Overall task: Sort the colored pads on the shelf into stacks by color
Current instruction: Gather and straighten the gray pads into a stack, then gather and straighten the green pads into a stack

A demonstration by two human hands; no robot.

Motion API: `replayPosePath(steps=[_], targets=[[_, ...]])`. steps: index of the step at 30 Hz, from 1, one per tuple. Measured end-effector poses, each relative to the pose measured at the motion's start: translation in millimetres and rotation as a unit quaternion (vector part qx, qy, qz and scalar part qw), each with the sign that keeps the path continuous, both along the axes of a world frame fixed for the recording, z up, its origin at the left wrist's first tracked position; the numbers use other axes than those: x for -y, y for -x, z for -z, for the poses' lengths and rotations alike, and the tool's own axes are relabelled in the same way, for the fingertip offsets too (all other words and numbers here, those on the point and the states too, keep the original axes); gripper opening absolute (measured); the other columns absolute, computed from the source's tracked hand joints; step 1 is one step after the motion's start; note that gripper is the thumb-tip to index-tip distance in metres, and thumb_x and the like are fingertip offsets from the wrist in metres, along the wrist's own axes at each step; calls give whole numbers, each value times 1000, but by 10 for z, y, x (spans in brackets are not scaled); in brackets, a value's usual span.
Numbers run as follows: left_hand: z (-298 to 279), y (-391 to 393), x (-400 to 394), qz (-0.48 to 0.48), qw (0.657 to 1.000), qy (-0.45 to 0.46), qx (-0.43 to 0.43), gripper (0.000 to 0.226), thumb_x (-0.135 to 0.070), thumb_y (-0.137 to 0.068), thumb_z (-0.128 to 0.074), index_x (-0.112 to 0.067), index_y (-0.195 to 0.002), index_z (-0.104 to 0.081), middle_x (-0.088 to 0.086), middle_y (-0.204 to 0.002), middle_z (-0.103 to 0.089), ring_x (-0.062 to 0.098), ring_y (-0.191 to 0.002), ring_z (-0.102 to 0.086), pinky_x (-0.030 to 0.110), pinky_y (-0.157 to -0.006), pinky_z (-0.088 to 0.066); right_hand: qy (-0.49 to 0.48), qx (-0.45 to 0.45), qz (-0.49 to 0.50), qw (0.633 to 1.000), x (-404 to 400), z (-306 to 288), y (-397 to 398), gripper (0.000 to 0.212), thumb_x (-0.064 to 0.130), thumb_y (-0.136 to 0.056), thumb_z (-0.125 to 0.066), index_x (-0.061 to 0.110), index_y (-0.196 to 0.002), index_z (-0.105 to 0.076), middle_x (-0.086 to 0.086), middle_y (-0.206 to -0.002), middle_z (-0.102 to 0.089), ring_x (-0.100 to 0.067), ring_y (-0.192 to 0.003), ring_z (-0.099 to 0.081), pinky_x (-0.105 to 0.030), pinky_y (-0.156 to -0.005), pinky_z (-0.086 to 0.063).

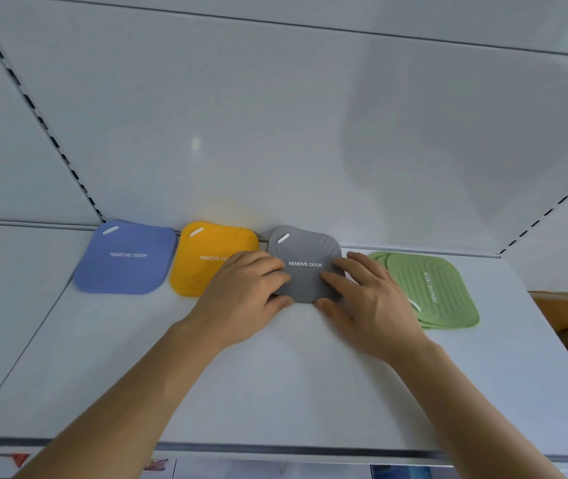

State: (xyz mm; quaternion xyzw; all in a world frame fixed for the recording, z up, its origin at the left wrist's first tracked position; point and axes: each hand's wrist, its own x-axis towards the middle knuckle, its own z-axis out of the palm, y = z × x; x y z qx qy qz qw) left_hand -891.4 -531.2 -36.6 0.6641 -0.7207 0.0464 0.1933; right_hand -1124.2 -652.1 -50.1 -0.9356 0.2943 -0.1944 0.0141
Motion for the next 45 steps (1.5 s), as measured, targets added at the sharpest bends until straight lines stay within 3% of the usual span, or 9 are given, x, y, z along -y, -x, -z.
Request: replayPosePath(steps=[7,13,19,24,28,31,35,40,45], targets=[[-9,15,17,18,999,17,-21,31,-46,-92,-64,-21,-105,-77,-4,-114,-71,23,-111,-63,42,-94,-52,26,4,-10,1000,2,-50,-28,45,54,-96,-59,19,-120,-76,-7,-129,-68,-38,-127,-58,-51,-110,-46],[3,47,12,19,999,25,-14,24,-40,-92,-70,-19,-103,-77,-5,-113,-71,22,-111,-63,42,-93,-53,24,-8,1,1000,-46,-34,-21,45,52,-97,-60,18,-123,-74,-8,-132,-67,-37,-129,-58,-51,-112,-43],[-34,91,34,12,1000,22,-11,31,-48,-92,-63,-20,-102,-71,-6,-108,-68,21,-110,-60,39,-95,-50,32,-27,17,999,-133,-92,-18,50,54,-99,-52,18,-130,-68,-10,-139,-62,-40,-138,-50,-52,-115,-40],[-109,320,24,5,998,65,-21,25,-38,-94,-66,-16,-105,-71,-2,-111,-68,24,-112,-60,41,-98,-50,40,7,61,997,-300,-144,227,42,45,-101,-58,14,-126,-69,-15,-139,-62,-42,-139,-49,-54,-111,-44],[-87,782,30,60,993,85,-51,20,-30,-96,-60,-15,-102,-71,-2,-107,-68,26,-110,-61,40,-97,-48,39,19,128,991,-395,-130,612,39,42,-101,-58,11,-120,-71,-15,-136,-63,-42,-138,-51,-55,-109,-45],[-31,1155,65,86,992,71,-66,23,-31,-95,-56,-14,-100,-71,-1,-105,-68,26,-106,-61,41,-93,-49,23,11,178,984,-386,-60,928,44,44,-102,-55,11,-127,-67,-15,-139,-61,-41,-138,-50,-54,-108,-46],[78,1512,141,83,995,26,-57,28,-34,-95,-50,-15,-96,-71,0,-101,-67,27,-100,-59,44,-88,-51,4,4,187,982,-281,-20,1158,46,46,-100,-50,13,-126,-69,-7,-132,-64,-36,-124,-59,-51,-101,-50],[99,1736,198,-7,998,44,-46,23,-28,-95,-52,-14,-88,-69,1,-92,-64,28,-90,-57,45,-76,-52,-16,46,181,982,12,-112,1110,40,54,-99,-51,24,-97,-78,0,-98,-65,-33,-91,-61,-46,-81,-54],[118,1904,244,-89,991,57,-77,16,-20,-94,-55,-14,-82,-64,1,-86,-61,27,-84,-55,45,-74,-50,-62,73,99,990,266,-98,1068,39,56,-94,-53,28,-89,-80,2,-90,-60,-29,-83,-56,-43,-75,-54]])
